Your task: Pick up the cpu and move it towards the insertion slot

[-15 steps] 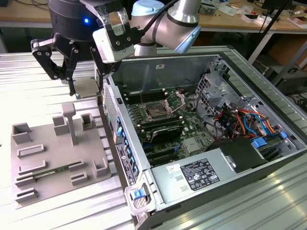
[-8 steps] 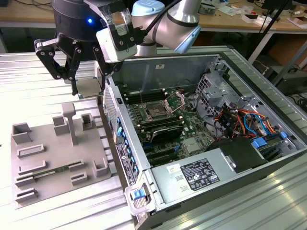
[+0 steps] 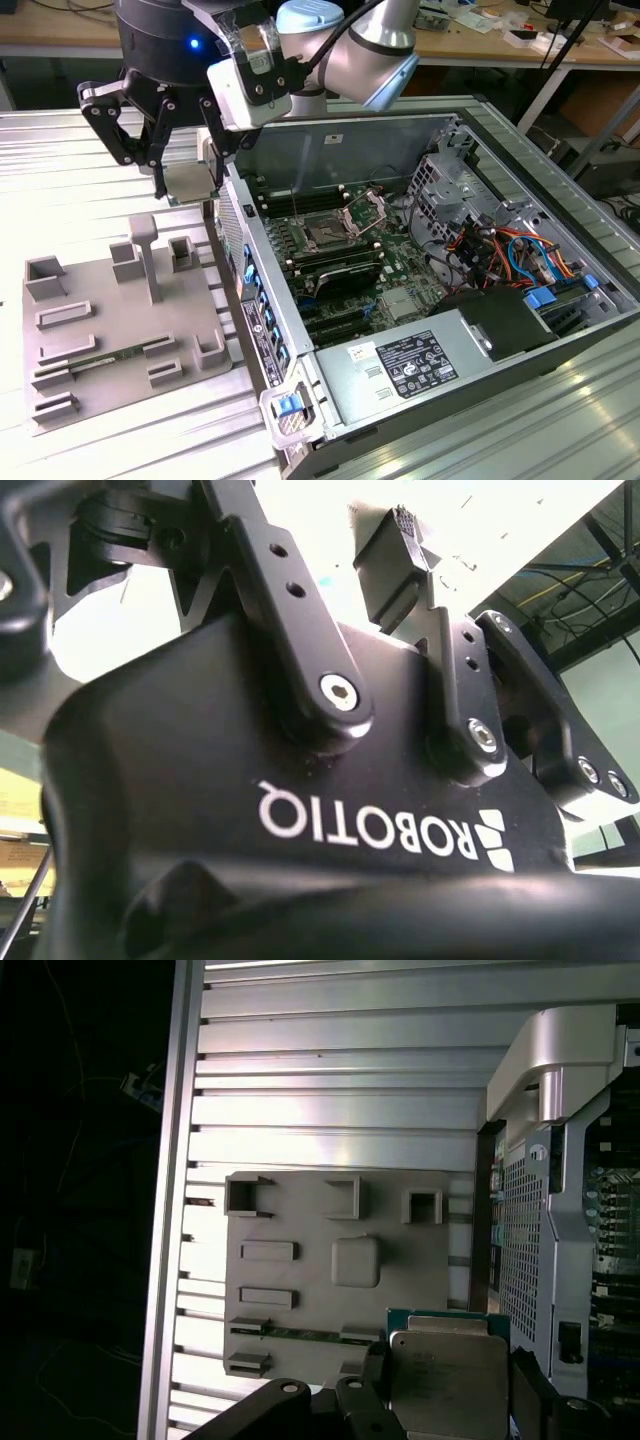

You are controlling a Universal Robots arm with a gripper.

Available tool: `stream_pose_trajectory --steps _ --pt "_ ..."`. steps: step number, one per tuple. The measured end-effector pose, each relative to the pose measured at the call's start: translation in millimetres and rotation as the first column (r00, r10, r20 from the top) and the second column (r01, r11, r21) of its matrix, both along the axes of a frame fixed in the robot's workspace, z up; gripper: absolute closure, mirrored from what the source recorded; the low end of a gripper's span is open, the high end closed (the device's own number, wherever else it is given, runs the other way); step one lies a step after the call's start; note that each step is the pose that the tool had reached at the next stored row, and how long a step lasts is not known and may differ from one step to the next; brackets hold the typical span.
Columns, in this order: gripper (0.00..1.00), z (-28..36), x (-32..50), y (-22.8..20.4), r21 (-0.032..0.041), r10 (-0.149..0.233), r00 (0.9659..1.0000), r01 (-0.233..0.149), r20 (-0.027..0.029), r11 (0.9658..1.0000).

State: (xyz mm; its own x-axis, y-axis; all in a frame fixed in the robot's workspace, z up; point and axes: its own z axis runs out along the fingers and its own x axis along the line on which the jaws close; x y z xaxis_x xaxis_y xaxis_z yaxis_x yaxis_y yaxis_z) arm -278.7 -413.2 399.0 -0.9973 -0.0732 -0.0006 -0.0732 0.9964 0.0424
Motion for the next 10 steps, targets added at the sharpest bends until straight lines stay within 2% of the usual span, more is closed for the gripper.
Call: stream_pose_trajectory --steps 8,10 --pt "0.45 -0.1 3.7 0.0 0.0001 0.0 1.0 0.0 0.0001 1.0" --pt "0.45 0.0 6.9 0.0 0.0001 0.0 1.0 0.0 0.0001 1.0"
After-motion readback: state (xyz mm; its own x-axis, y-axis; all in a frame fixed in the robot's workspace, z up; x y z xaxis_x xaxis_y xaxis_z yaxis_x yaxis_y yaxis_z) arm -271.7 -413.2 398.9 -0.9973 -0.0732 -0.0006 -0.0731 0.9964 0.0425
